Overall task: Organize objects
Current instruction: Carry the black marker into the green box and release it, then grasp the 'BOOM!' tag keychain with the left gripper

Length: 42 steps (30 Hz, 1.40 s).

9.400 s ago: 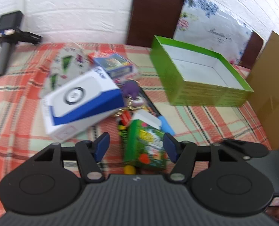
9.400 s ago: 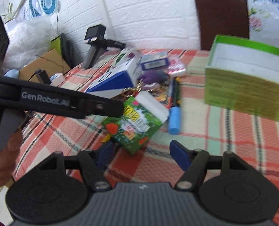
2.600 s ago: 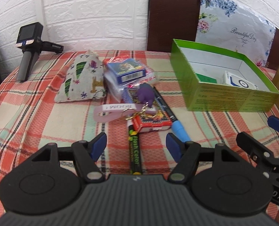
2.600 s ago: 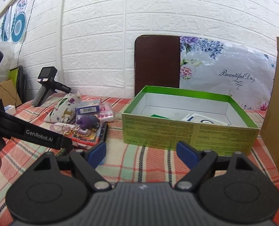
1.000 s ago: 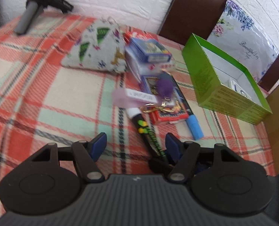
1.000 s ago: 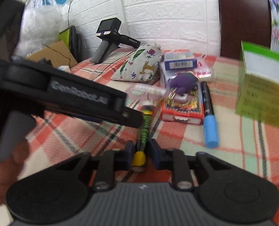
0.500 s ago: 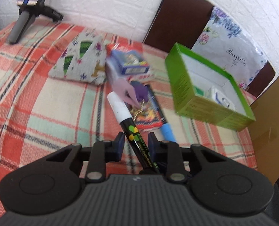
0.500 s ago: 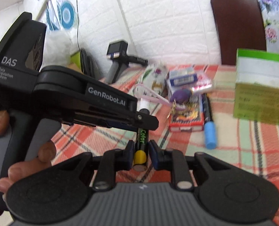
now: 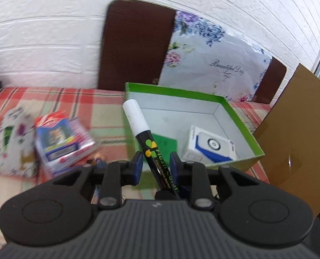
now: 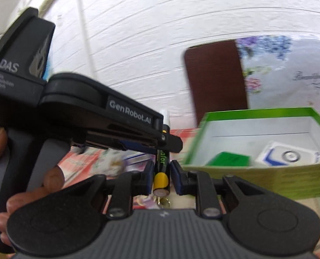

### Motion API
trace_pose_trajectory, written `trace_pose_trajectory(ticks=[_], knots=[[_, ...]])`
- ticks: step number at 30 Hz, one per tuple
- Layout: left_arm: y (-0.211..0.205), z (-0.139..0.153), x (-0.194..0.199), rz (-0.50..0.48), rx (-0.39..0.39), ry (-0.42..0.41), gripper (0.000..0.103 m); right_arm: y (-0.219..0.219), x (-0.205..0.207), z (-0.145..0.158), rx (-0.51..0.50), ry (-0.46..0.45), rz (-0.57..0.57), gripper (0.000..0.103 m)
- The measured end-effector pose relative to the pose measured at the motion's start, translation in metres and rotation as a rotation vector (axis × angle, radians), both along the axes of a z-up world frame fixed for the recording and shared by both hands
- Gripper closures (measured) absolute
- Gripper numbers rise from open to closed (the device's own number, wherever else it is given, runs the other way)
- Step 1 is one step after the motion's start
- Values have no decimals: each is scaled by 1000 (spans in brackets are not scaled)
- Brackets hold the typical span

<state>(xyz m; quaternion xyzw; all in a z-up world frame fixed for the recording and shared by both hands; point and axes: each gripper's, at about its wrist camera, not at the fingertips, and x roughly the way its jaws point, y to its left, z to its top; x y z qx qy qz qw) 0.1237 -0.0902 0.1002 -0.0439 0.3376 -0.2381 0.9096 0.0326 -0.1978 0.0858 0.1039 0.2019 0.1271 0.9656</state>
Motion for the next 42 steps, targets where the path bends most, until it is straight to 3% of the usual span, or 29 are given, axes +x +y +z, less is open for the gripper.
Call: trace_pose_trajectory(ticks=[7, 11, 15, 20, 26, 28, 31, 42], knots=[[-50, -11, 44, -63, 40, -6, 73, -42, 48, -16, 3, 10, -123, 85], [-62, -23, 64, -28, 92, -4, 71, -58, 78, -36, -40, 50, -234, 70], [-50, -28, 64, -15, 63, 14, 66, -69, 72, -43, -6, 33, -272, 63], [-35, -32, 51, 9, 62, 29, 65, -65, 49, -46, -8, 6, -285, 62], [-15, -26, 18, -9, 44, -6, 65, -53, 15, -38, -27, -30, -271, 58], [-9, -22, 5, -6, 49, -29, 56, -47, 6, -37, -31, -17, -249, 57], [5, -22, -10, 13, 61, -49, 53, -36, -3, -40, -35, 14, -206, 57], [86, -56, -30, 199, 28, 104, 53, 7, -1, -60, -43, 181, -23, 53]])
